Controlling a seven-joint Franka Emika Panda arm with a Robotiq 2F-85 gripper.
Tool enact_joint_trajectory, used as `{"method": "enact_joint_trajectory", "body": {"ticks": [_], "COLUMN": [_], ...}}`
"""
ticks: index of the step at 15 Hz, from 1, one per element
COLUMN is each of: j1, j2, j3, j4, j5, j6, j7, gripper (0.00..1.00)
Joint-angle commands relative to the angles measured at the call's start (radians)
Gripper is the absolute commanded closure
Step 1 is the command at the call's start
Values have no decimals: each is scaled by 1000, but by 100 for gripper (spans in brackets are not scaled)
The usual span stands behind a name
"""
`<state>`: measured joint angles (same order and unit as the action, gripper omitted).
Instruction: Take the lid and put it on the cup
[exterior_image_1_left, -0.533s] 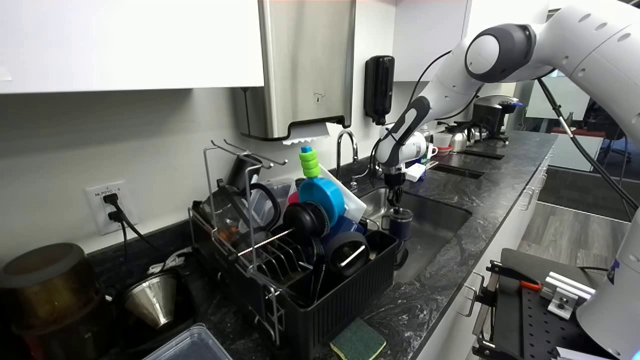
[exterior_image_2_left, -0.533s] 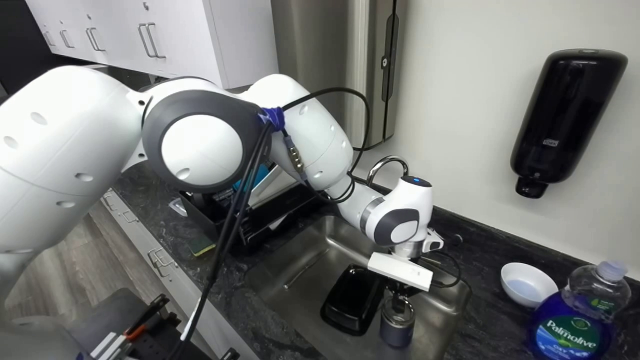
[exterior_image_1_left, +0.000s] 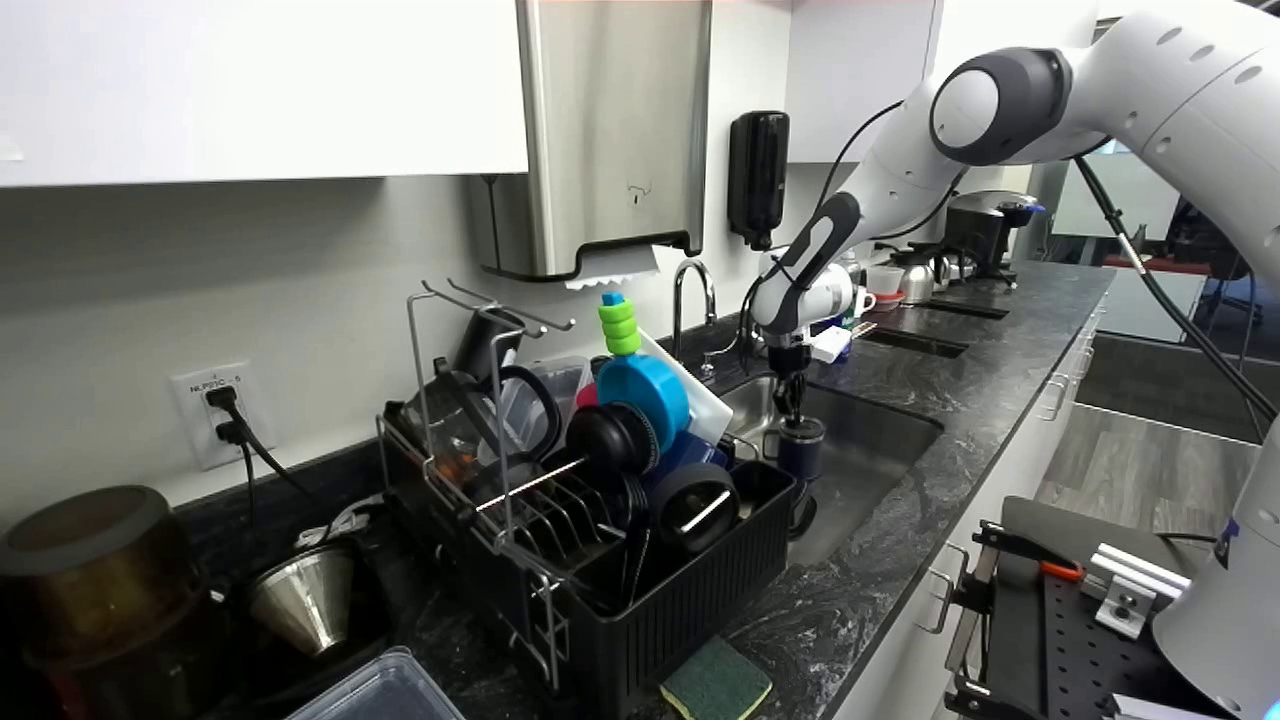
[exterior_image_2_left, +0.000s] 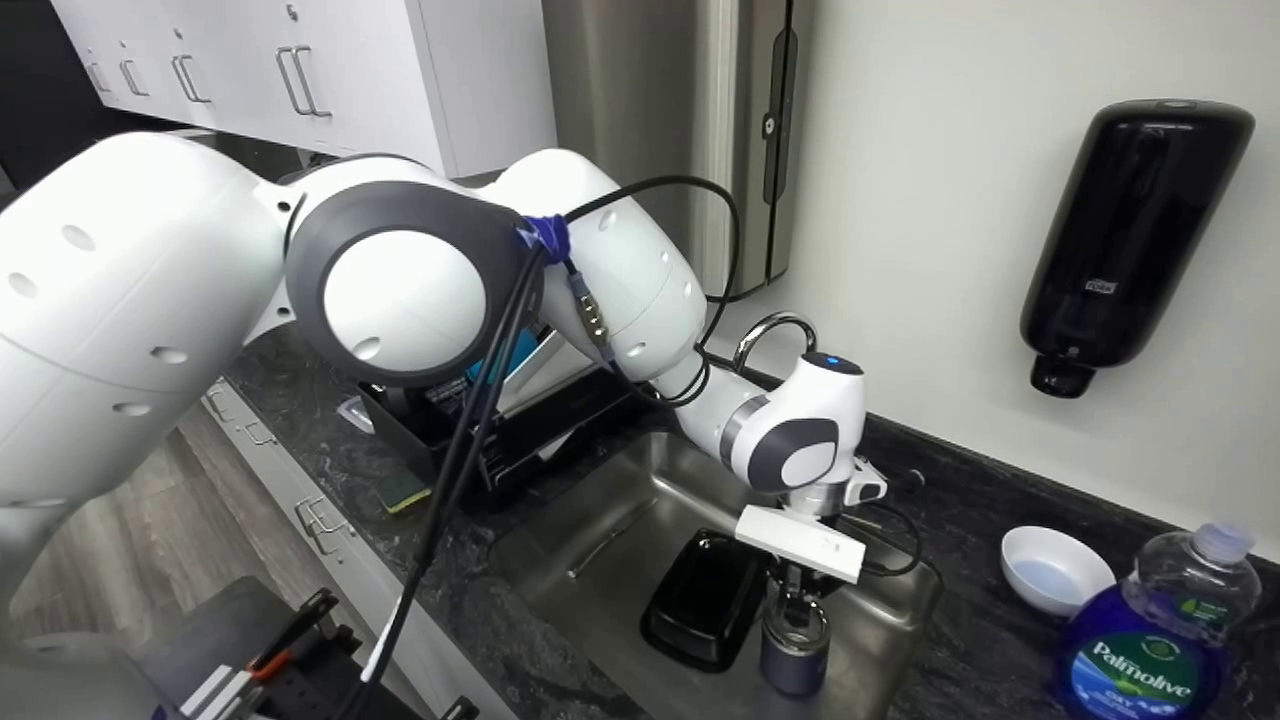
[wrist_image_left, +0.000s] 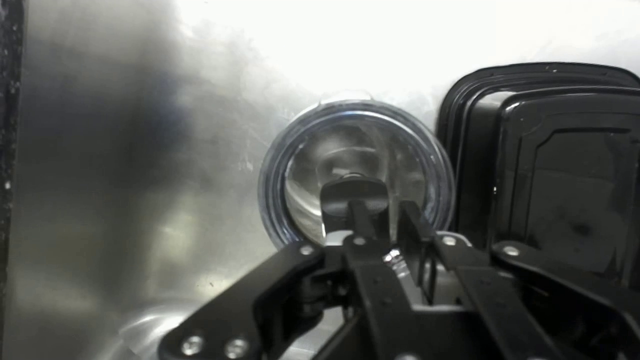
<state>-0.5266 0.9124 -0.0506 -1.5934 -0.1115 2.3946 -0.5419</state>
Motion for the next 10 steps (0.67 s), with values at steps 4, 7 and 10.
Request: {"method": "enact_joint_trajectory", "body": {"ticks": [4, 7, 10], "j1": [10, 10, 16], "j2": [4, -45, -76], "j3": [-12, -28, -31], "j4": [4, -57, -89], "j5": [14, 12, 9], "j6": [-1, 48, 47], "j7": [-8, 11, 9], "gripper": [67, 67, 34]}}
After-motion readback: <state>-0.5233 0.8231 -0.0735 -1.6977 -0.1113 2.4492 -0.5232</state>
